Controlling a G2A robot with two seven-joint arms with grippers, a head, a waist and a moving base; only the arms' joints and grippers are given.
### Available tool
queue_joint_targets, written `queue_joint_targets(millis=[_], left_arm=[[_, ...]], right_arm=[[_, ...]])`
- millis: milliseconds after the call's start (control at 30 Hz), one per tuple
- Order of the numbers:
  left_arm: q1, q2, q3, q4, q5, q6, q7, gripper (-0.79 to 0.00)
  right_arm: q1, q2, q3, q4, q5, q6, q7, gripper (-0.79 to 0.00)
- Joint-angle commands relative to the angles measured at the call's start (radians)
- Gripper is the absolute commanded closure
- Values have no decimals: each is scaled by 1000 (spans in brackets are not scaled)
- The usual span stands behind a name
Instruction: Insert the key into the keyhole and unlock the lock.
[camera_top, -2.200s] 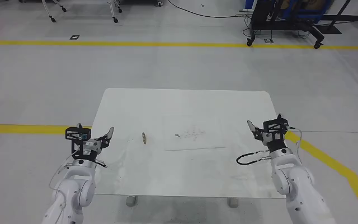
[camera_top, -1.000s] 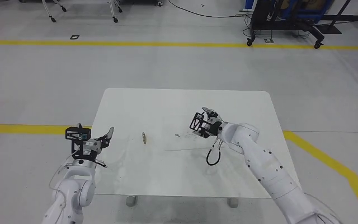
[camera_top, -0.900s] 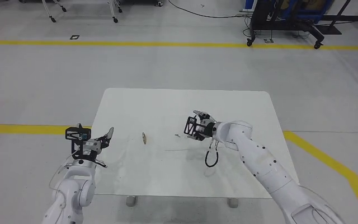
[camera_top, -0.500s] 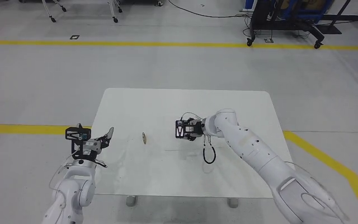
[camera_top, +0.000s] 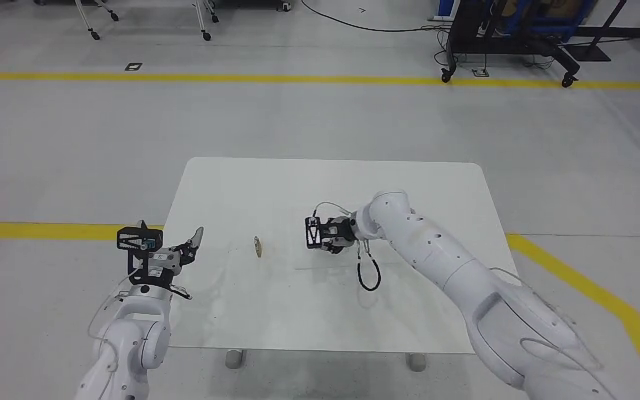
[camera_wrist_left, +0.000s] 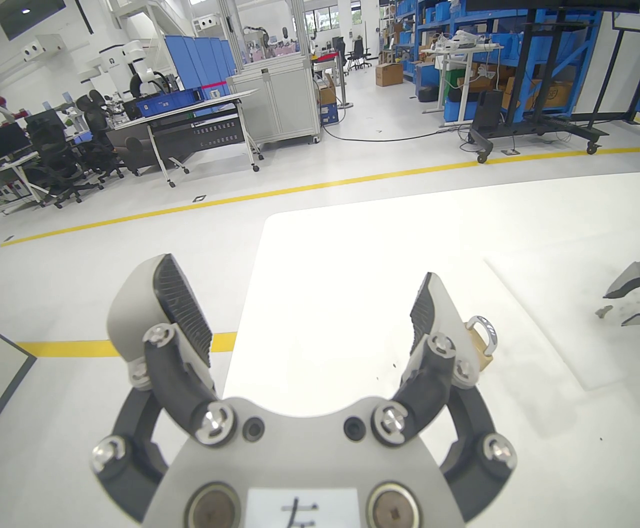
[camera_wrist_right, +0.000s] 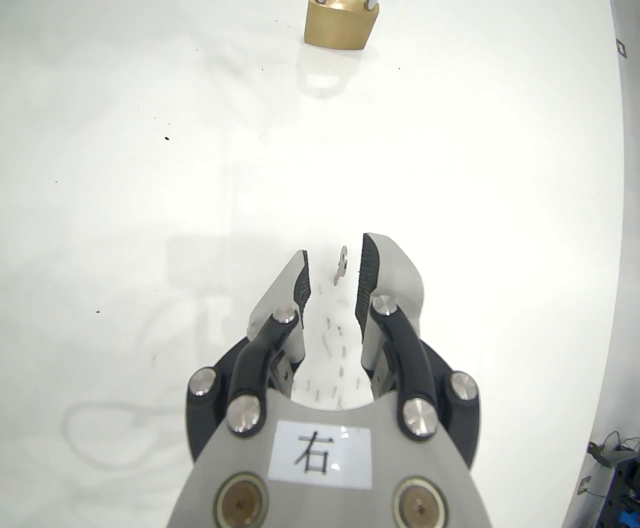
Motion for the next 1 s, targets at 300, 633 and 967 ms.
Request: queue_joint_targets(millis=[300,633,967], left_arm=[[0,0,0,0,0,0,0,-785],[0,0,0,0,0,0,0,-785],[0,0,0,0,0,0,0,-785]], right_arm=[[42,-63,-62,119,-17,10,-103,0],[51,-63,-84,128,-103,103,-259,0],[17,-22,-59,91,-145,206,-530,0]])
